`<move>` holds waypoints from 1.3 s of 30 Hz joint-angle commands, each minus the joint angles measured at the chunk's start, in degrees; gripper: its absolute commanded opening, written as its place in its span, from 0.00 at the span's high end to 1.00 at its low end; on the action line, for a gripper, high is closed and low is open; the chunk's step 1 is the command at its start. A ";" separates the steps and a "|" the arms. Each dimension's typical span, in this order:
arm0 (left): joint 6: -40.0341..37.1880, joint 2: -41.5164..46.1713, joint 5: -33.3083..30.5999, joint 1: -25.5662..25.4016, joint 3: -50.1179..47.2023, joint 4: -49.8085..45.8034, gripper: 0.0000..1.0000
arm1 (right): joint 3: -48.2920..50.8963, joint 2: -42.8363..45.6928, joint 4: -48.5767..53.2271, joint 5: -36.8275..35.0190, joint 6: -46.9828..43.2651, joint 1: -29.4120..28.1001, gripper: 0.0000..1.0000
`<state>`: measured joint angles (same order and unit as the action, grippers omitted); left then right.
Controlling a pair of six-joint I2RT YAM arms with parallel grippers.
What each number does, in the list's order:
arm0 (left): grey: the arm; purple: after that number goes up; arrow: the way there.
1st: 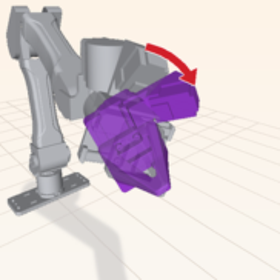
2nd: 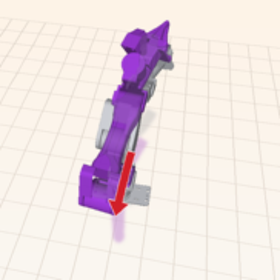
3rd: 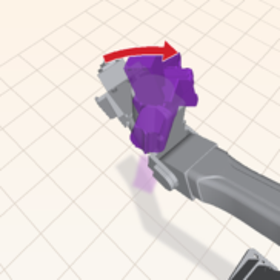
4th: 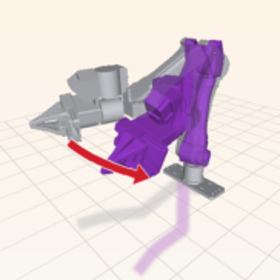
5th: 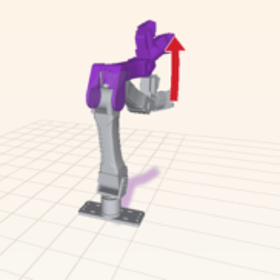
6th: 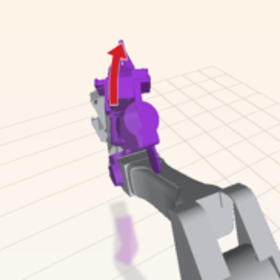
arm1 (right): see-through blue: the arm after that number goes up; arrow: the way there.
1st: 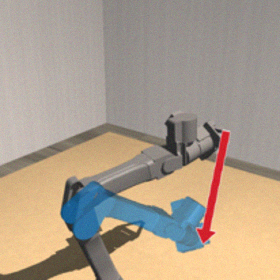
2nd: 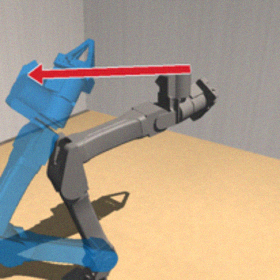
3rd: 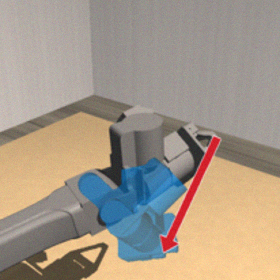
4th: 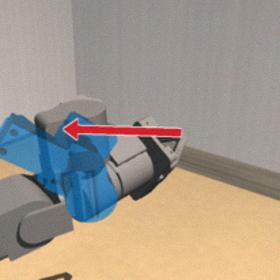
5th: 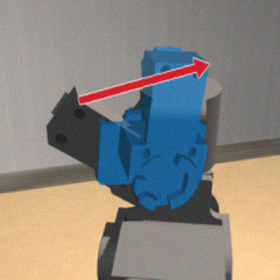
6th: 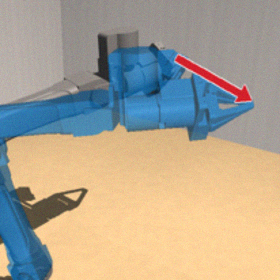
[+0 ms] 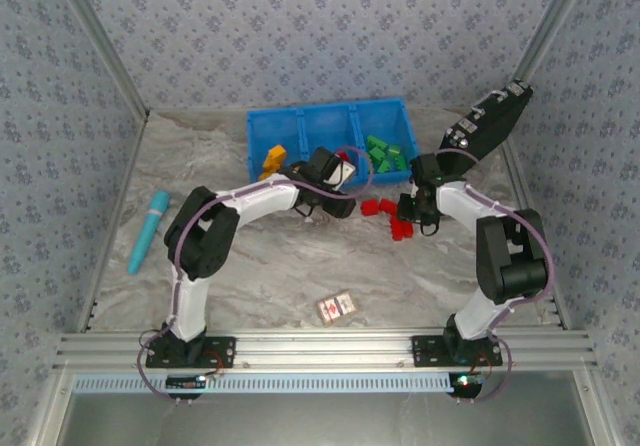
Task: Sort the legos into containers by color
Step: Pick up the lego from the middle-right of the table.
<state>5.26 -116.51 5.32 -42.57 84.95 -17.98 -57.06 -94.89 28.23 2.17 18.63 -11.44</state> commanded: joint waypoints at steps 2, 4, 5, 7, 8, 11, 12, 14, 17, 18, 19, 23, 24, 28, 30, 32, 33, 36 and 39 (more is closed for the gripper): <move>0.21 -3.73 1.40 -0.63 4.85 -1.04 0.26 | 0.95 -3.46 2.62 -3.81 0.15 -0.37 0.65; -0.11 -5.43 0.89 -0.82 6.46 -2.40 0.25 | 1.07 -3.46 2.95 -4.32 0.35 -0.36 0.66; -0.17 -6.10 0.39 -0.83 7.12 -3.02 0.25 | 1.07 -3.52 3.22 -4.60 0.38 -0.33 0.66; -0.24 -6.96 -0.50 -0.84 7.67 -3.87 0.24 | 0.95 -3.70 4.04 -5.18 1.04 -0.36 0.66; -0.30 -7.31 -0.75 -0.85 7.90 -4.13 0.24 | 0.89 -3.97 4.51 -5.38 1.14 -0.34 0.66; -0.35 -8.38 -0.84 -0.94 8.53 -4.90 0.22 | 0.82 -4.42 5.43 -5.58 1.05 -0.32 0.62; -0.36 -8.74 -0.84 -0.91 8.74 -5.18 0.22 | 0.91 -4.42 5.43 -5.68 1.05 -0.34 0.61; -0.53 -9.53 -0.84 -0.99 9.24 -5.98 0.22 | 1.15 -4.51 5.60 -5.82 1.05 -0.31 0.61; -0.35 -10.17 -1.75 -1.13 9.17 -6.97 0.24 | 1.07 -4.42 5.69 -6.08 1.14 -0.33 0.65; -0.23 -10.23 -2.12 -1.14 8.97 -6.98 0.25 | 1.07 -4.34 5.72 -6.11 1.15 -0.33 0.67; -0.06 -10.31 -2.50 -1.12 8.69 -6.94 0.26 | 1.01 -4.25 5.78 -6.08 1.15 -0.32 0.69; 0.48 -10.23 -2.45 -1.07 7.70 -5.99 0.38 | 1.05 -3.92 5.95 -6.24 1.23 -0.25 0.76; 0.56 -10.23 -2.34 -1.10 7.77 -5.85 0.42 | 1.04 -3.82 5.95 -6.40 1.30 -0.25 0.77; 0.62 -9.50 -1.98 -1.10 7.20 -6.26 0.55 | 1.21 -2.90 7.22 -6.67 1.23 -0.07 0.79; 0.41 -8.27 -2.03 -1.11 6.19 -6.81 0.61 | 1.48 -2.31 7.62 -6.94 1.32 0.06 0.80; 0.37 -5.72 -2.66 -1.12 4.46 -7.31 0.65 | 1.67 -1.59 7.76 -6.99 1.25 0.32 0.80; 0.43 -3.99 -3.21 -0.97 3.47 -7.42 0.66 | 1.78 -1.32 7.81 -6.99 1.23 0.44 0.80; 0.59 3.07 -5.25 -0.36 0.53 -7.48 0.68 | 2.12 -0.48 7.59 -6.74 1.27 0.62 0.81; 0.40 9.62 -7.41 1.43 -0.45 -8.07 0.71 | 2.21 0.03 7.41 -6.19 1.32 0.63 0.81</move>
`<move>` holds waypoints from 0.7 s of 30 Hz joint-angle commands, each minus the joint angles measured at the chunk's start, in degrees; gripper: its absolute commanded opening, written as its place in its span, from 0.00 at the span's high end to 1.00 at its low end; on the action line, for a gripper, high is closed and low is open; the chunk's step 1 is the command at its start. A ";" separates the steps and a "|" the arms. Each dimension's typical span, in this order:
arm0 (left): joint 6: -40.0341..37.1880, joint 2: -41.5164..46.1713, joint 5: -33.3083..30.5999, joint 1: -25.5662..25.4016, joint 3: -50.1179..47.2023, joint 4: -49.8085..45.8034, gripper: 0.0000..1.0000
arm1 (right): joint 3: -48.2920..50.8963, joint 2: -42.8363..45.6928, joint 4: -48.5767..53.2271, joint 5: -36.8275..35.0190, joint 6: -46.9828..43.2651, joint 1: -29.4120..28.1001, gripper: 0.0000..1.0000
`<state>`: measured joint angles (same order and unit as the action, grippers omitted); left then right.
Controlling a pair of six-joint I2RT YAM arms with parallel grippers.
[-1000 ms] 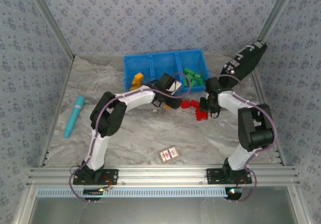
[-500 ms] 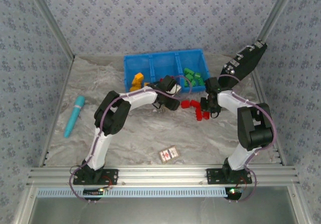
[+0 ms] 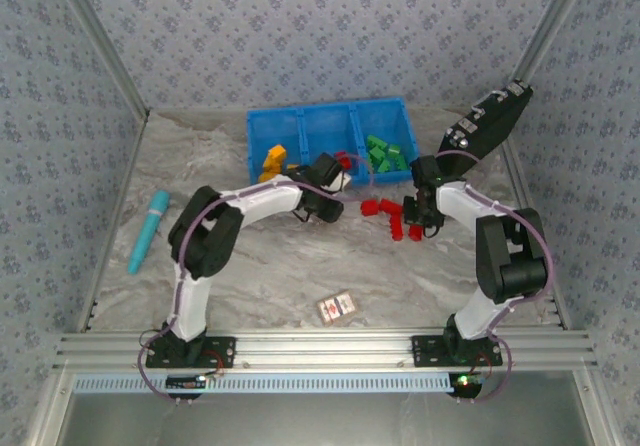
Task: Sort the legos into containers by color
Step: Pick up the lego from the middle-right of the table, then place the lego in the container.
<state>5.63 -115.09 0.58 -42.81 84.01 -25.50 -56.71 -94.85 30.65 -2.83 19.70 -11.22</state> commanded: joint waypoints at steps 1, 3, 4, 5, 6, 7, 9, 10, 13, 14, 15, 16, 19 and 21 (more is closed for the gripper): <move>-0.15 10.06 -3.23 2.53 0.56 -0.86 0.71 | 1.87 0.27 4.93 -0.91 0.33 0.39 0.82; -0.80 12.86 -4.28 4.27 0.73 -1.16 0.71 | 1.74 0.83 4.98 -0.46 0.38 0.35 0.82; -1.41 13.88 -5.20 5.29 0.86 -1.19 0.71 | 1.74 1.27 4.96 -0.25 0.42 0.33 0.82; -2.07 14.48 -6.27 6.39 0.89 -1.00 0.71 | 1.72 1.67 5.00 0.11 0.42 0.30 0.82; -2.61 14.50 -7.45 7.39 1.05 -0.95 0.71 | 1.67 2.05 5.09 0.33 0.50 0.28 0.82; -3.01 14.08 -8.84 8.76 1.28 -0.75 0.71 | 1.52 2.42 5.19 0.54 0.51 0.13 0.82; -2.65 12.34 -9.26 11.58 1.64 -0.29 0.71 | 1.25 3.10 5.28 1.02 0.60 -0.11 0.82; -2.15 11.27 -9.18 12.83 1.70 0.42 0.71 | 1.05 3.47 5.52 1.12 0.60 -0.36 0.82; -1.42 7.88 -9.98 15.55 1.92 2.49 0.69 | 0.45 5.19 6.77 0.72 0.77 -1.06 0.82; -1.40 6.65 -10.28 16.09 2.22 2.93 0.68 | 0.09 6.01 7.32 0.59 0.77 -1.32 0.82; -1.12 5.71 -10.32 16.61 2.35 3.48 0.67 | -0.33 6.78 7.88 0.47 0.77 -1.45 0.82; -0.41 4.73 -9.60 17.23 2.67 3.72 0.66 | -0.97 7.72 8.57 0.46 0.57 -1.65 0.82; 0.44 2.34 -7.62 18.02 3.50 4.33 0.64 | -4.09 9.55 10.88 0.63 -0.33 -2.50 0.82; 0.40 0.70 -7.49 18.02 4.25 4.00 0.56 | -7.08 10.06 12.08 0.52 -0.88 -3.32 0.82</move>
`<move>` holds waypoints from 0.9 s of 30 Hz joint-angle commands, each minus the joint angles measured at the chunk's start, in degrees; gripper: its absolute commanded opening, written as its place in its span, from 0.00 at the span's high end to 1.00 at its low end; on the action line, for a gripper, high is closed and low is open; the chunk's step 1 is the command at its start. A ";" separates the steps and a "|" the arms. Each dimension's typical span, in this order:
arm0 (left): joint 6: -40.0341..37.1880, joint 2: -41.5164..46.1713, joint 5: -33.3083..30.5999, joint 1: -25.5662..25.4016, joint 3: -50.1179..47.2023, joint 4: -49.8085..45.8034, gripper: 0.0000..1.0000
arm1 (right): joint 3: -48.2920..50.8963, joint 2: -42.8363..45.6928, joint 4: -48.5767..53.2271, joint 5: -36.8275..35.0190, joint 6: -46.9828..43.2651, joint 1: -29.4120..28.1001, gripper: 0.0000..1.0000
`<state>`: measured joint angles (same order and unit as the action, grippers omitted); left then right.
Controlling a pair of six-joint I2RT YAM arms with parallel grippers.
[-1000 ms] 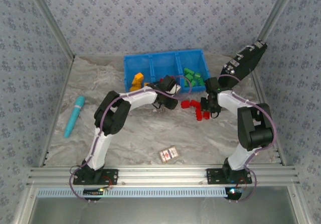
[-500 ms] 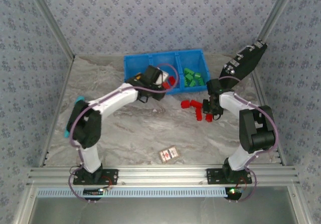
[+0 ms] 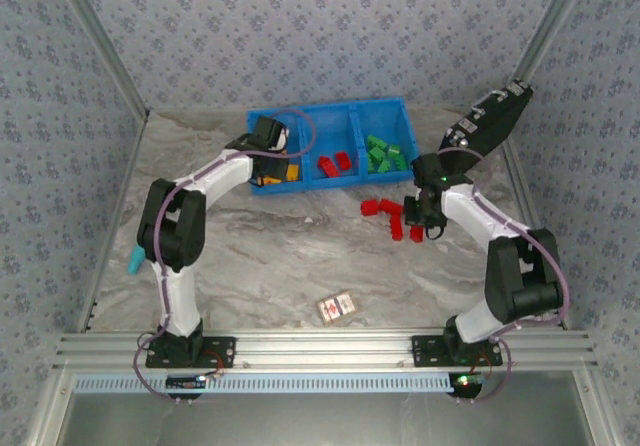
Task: Sort the legos into containers by color
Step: Place the lego in the container.
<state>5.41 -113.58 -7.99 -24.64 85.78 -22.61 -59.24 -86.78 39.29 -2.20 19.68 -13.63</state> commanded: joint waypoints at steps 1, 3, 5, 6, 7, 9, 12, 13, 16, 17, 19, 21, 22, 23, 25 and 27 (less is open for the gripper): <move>0.63 -1.47 0.92 -0.07 2.86 0.71 0.52 | -5.90 2.14 3.60 -0.02 -1.03 -1.32 0.82; 0.53 -1.92 1.19 -0.05 2.96 0.23 0.43 | -8.59 1.80 3.82 0.33 -1.57 -2.42 0.82; 0.63 -0.96 1.14 -0.08 1.98 1.01 0.36 | -13.54 0.69 3.78 0.07 -2.08 -3.75 0.82; 0.67 0.00 1.18 -0.06 1.35 1.47 0.33 | -15.52 -0.03 3.65 -0.30 -2.32 -4.53 0.82; 0.66 1.02 1.03 -0.05 0.95 1.75 0.31 | -17.01 -0.62 3.17 -0.43 -2.60 -5.18 0.82; 0.46 4.29 0.72 -0.06 -0.30 2.61 0.27 | -20.79 -2.70 1.60 -0.51 -3.31 -6.88 0.82; 0.03 11.21 -0.33 -0.14 -2.26 4.05 0.16 | -27.07 -7.44 -0.85 0.25 -4.44 -8.79 0.82; 0.01 13.74 -0.64 -0.12 -3.01 4.59 0.15 | -29.26 -9.27 -1.49 0.69 -4.84 -9.36 0.82; -0.74 22.35 -1.06 -0.14 -5.21 5.31 0.13 | -38.01 -16.64 -2.15 1.49 -6.58 -11.92 0.82; -0.99 25.26 -1.23 -0.10 -5.79 4.82 0.13 | -40.74 -19.00 -2.11 1.62 -7.14 -12.70 0.82; -1.68 30.71 -1.29 -0.05 -7.26 4.36 0.12 | -47.10 -24.55 -1.56 1.85 -8.13 -14.29 0.82; -2.19 36.03 -1.21 -0.05 -8.78 3.39 0.11 | -52.51 -29.29 -0.78 2.31 -8.42 -15.33 0.82; -2.31 38.06 -1.12 -0.05 -9.11 2.42 0.11 | -55.16 -31.60 -0.41 2.64 -8.43 -15.77 0.82; -2.44 40.38 -1.05 0.06 -9.35 1.03 0.11 | -57.74 -33.86 -0.15 3.02 -8.52 -16.13 0.82; -2.71 44.99 -1.36 0.08 -10.42 -1.14 0.11 | -62.42 -37.98 0.65 3.07 -8.73 -16.92 0.82; -3.19 50.49 -2.44 0.34 -12.59 -2.56 0.11 | -67.09 -42.27 1.53 2.65 -8.92 -17.55 0.82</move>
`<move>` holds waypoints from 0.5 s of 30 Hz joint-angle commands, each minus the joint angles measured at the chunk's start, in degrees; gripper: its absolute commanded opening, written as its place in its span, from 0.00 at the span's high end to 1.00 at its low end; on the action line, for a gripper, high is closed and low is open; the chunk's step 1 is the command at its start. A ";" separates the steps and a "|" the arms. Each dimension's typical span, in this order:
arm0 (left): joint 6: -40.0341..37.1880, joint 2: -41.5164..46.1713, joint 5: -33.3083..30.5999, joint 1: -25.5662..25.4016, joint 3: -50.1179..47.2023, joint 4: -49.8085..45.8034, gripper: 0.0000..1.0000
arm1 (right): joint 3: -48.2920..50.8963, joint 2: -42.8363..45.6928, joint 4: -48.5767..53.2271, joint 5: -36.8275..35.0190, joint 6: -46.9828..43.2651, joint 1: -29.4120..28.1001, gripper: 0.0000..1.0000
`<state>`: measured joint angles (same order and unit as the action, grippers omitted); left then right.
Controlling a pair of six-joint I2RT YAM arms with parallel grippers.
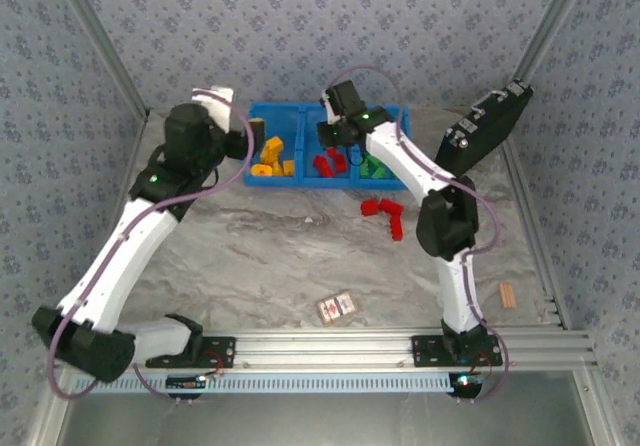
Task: Sort the legos into containers by color
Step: Place the lego in the container.
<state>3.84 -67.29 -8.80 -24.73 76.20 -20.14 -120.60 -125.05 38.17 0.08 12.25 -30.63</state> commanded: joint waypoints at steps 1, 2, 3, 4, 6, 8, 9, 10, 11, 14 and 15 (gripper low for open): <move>-2.14 6.53 -1.95 0.69 -3.97 -5.63 0.11 | -7.75 -5.84 3.24 0.22 -1.44 -0.65 0.81; -2.78 9.23 -2.33 0.97 -4.91 -6.44 0.11 | -10.17 -7.87 4.33 0.18 -1.28 -0.72 0.82; -3.68 11.68 -2.45 1.32 -5.71 -7.37 0.11 | -12.02 -9.60 5.09 0.16 -1.18 -0.74 0.80; -4.43 13.61 -2.57 1.59 -6.42 -8.16 0.11 | -13.61 -10.97 5.61 0.18 -1.01 -0.70 0.79; -6.19 17.09 -2.96 2.13 -7.56 -10.27 0.10 | -15.74 -13.23 6.31 0.34 -0.58 -0.66 0.73; -7.02 19.23 -3.43 2.48 -8.57 -11.97 0.10 | -16.98 -14.66 6.88 0.31 -0.40 -0.69 0.68; -7.16 20.02 -3.55 2.66 -9.16 -12.59 0.10 | -17.41 -15.06 7.40 0.28 -0.39 -0.69 0.66; -7.25 20.62 -3.59 2.76 -9.88 -12.85 0.09 | -17.56 -15.18 7.68 0.18 -0.39 -0.64 0.64; -7.34 21.07 -3.43 2.92 -10.76 -12.82 0.09 | -17.47 -15.01 8.03 -0.07 -0.39 -0.61 0.62; -7.35 21.19 -2.94 3.26 -13.31 -12.30 0.08 | -16.67 -13.66 8.84 -0.91 -0.94 -0.64 0.56; -7.19 20.89 -2.60 3.37 -13.81 -12.16 0.08 | -15.65 -12.58 8.85 -1.36 -1.21 -0.66 0.56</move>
<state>-2.15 -45.25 -11.42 -21.85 64.36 -30.87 -135.48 -139.83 44.80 0.03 11.97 -31.38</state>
